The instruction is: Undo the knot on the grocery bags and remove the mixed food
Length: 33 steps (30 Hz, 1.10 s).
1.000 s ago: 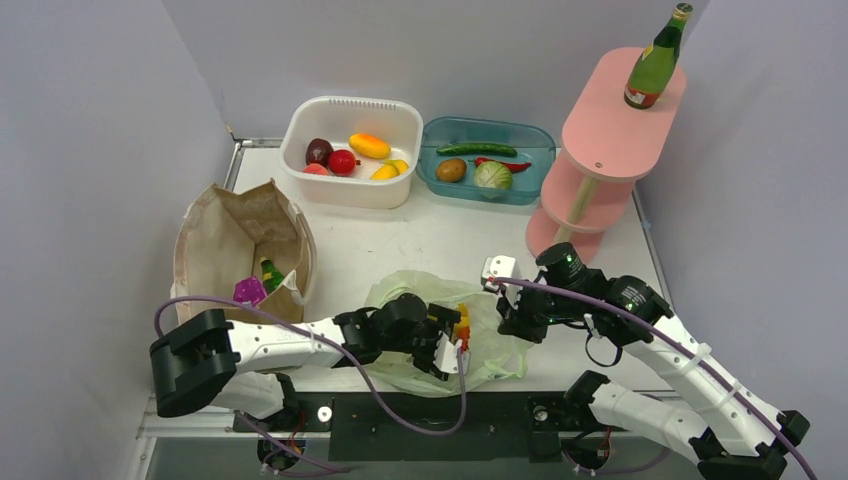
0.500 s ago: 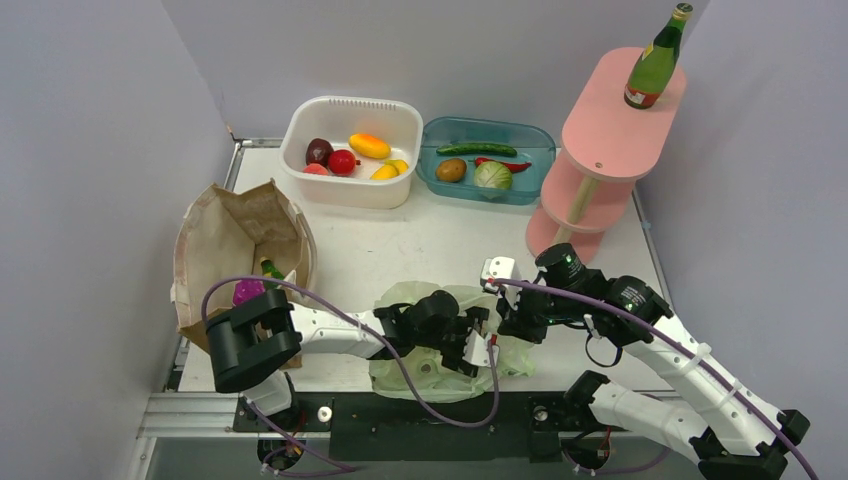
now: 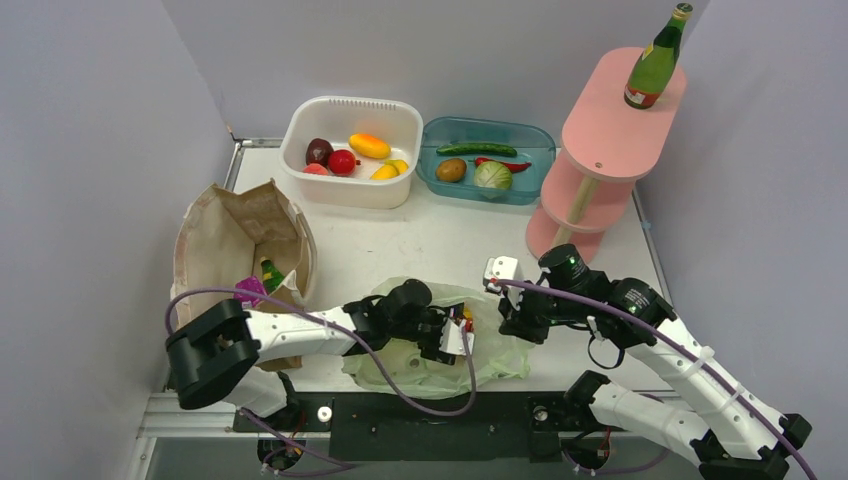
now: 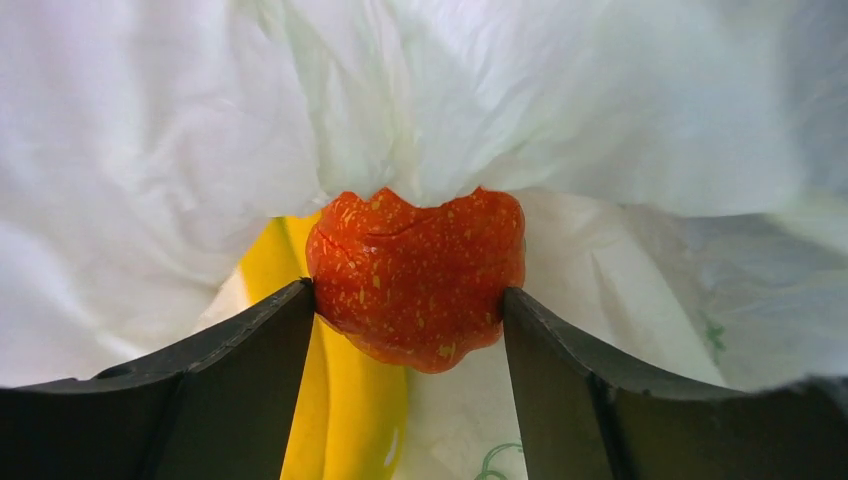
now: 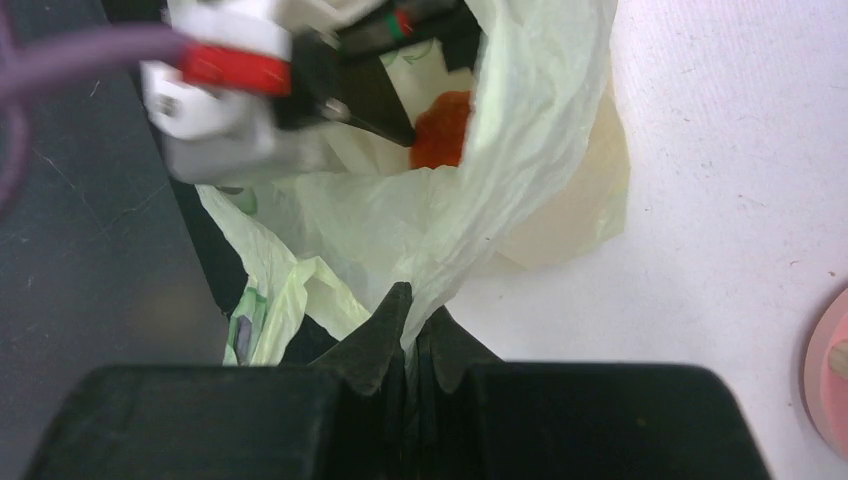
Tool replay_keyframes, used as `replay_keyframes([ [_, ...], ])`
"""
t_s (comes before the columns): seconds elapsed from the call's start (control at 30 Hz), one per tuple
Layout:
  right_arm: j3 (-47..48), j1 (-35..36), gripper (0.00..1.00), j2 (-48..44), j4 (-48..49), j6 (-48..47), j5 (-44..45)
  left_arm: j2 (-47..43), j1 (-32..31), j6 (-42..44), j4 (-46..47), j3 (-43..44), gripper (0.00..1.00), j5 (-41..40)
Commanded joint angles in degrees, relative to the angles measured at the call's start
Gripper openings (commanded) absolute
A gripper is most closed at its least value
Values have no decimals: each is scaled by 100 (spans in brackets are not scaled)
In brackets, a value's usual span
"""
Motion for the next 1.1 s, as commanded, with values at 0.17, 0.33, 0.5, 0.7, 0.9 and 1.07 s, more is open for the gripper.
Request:
replay_keyframes([
  [0.17,-18,-165,0,17,133,17,94,-1927,-79,142,-1269,-179,25,429],
  [0.33,-90,-279,0,87,253,151,49,-2820,-132,142,-2262,-164,26,334],
  [0.5,-114,-304,0,206,308,145,-76,-3240,-236,87,-2707,-285,49,-193],
  [0.7,-176,-284,0,267,335,85,-136,-2907,-643,-149,-1909,-507,65,-816],
  [0.9,-210,-255,0,266,356,36,-101,-1919,-861,-251,-1727,-367,63,-1061],
  [1.07,-219,-243,0,233,362,31,-62,-1323,-829,-672,-1207,-163,69,-1315],
])
